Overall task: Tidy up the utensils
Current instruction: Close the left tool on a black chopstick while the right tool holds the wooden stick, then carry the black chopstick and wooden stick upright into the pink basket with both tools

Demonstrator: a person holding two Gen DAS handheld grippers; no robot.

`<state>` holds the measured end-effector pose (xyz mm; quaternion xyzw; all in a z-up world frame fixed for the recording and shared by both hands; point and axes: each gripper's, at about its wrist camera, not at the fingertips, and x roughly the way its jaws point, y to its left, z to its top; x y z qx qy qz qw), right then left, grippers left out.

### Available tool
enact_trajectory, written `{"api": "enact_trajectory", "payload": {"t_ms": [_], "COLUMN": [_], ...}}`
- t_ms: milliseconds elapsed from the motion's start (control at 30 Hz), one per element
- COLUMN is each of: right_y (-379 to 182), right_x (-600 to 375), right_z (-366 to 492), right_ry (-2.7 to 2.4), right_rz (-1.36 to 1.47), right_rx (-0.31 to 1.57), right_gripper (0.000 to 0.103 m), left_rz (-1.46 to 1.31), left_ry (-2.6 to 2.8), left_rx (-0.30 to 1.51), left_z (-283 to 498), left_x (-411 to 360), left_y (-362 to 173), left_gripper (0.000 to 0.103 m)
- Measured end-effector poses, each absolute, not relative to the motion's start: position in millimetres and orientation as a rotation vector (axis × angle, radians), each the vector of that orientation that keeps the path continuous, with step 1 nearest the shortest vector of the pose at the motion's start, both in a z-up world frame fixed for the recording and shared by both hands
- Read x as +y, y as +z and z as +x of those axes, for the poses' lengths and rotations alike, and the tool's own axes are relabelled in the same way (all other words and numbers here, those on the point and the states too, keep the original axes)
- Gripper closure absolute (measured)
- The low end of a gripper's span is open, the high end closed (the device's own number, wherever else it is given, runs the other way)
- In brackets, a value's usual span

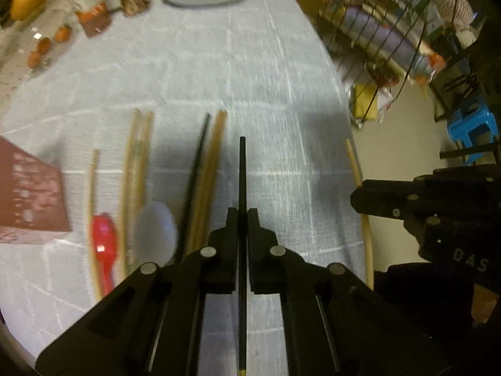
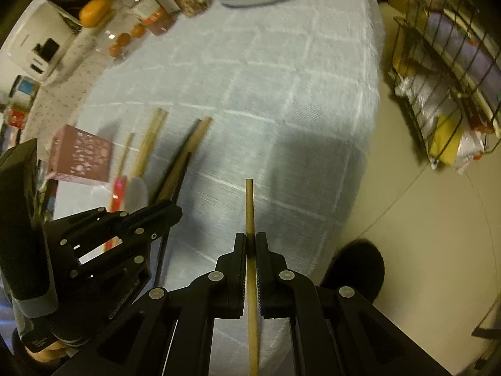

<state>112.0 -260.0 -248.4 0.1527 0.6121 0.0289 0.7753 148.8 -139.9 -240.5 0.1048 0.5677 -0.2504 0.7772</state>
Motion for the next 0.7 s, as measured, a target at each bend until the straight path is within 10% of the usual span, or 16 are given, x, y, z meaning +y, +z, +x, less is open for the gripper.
{"api": "enact_trajectory", "payload": {"t_ms": [700], "right_y": [-126.6], "right_x": [-166.2], "right_z": [93.8], "right_ry": [0.213], "right_rz": [0.084], "right_rx": [0.944], "right_gripper": [0.097], "left_rz": [0.053], "left_ry": [-0.432], "left_rx": [0.848], "left_z": [109.9], "left_x": [-43.1], "left_y": [-104.0], "left_gripper": [0.097]}}
